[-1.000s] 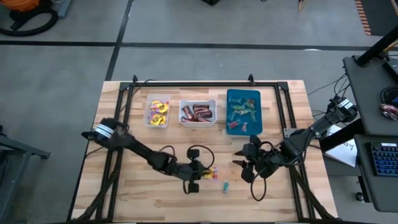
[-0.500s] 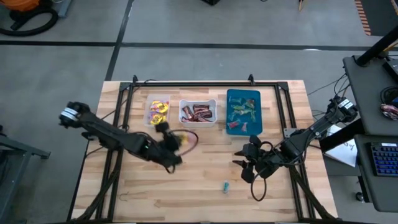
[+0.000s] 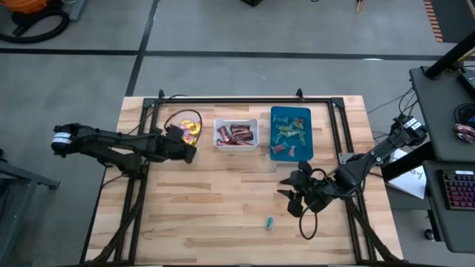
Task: Sort candy
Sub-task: Put the yellow candy into the transparent bin
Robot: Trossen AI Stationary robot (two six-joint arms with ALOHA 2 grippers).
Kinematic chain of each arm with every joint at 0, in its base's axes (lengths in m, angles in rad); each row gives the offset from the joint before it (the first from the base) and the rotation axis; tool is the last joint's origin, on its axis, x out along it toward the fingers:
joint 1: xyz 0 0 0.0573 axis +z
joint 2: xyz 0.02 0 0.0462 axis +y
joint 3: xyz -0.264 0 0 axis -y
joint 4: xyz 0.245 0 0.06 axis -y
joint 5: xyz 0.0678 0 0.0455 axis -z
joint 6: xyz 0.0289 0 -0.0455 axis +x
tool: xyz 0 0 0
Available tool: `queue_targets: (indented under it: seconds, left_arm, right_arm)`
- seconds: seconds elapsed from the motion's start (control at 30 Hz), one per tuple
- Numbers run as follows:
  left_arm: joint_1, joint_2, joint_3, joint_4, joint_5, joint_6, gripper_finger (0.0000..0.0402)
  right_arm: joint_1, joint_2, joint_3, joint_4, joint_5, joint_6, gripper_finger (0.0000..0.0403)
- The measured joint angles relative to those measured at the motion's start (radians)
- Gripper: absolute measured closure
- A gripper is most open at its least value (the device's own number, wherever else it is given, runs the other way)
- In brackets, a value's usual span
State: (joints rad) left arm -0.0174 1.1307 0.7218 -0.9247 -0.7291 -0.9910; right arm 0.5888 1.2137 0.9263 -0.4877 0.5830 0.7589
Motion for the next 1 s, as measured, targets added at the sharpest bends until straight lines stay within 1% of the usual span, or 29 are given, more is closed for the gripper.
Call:
queue_targets:
  seconds: [0.07, 0.2, 0.43, 0.6, 0.7, 1.0]
  left_arm:
    - [0.048, -0.010, -0.034, 0.027, 0.034, 0.001, 0.0363]
    - [0.098, -0.012, -0.058, 0.035, 0.039, 0.014, 0.0363]
    - [0.103, -0.010, -0.043, 0.046, 0.031, 0.058, 0.0363]
    - [0.103, -0.010, -0.028, 0.053, -0.013, 0.058, 0.0360]
    - [0.103, -0.009, -0.019, 0.054, -0.019, 0.058, 0.0347]
    - [0.103, -0.009, -0.016, 0.054, -0.021, 0.058, 0.0288]
  right_arm:
    - [0.000, 0.000, 0.000, 0.000, 0.000, 0.000, 0.0262]
    - [0.000, 0.000, -0.001, 0.000, -0.001, 0.007, 0.0266]
    - [0.000, 0.000, -0.001, 0.000, -0.002, 0.008, 0.0261]
    - [0.000, 0.000, -0.001, 0.001, -0.002, 0.008, 0.0266]
    - [0.000, 0.000, -0.001, 0.001, -0.003, 0.008, 0.0265]
    - [0.000, 0.000, -0.006, 0.003, -0.003, 0.009, 0.0259]
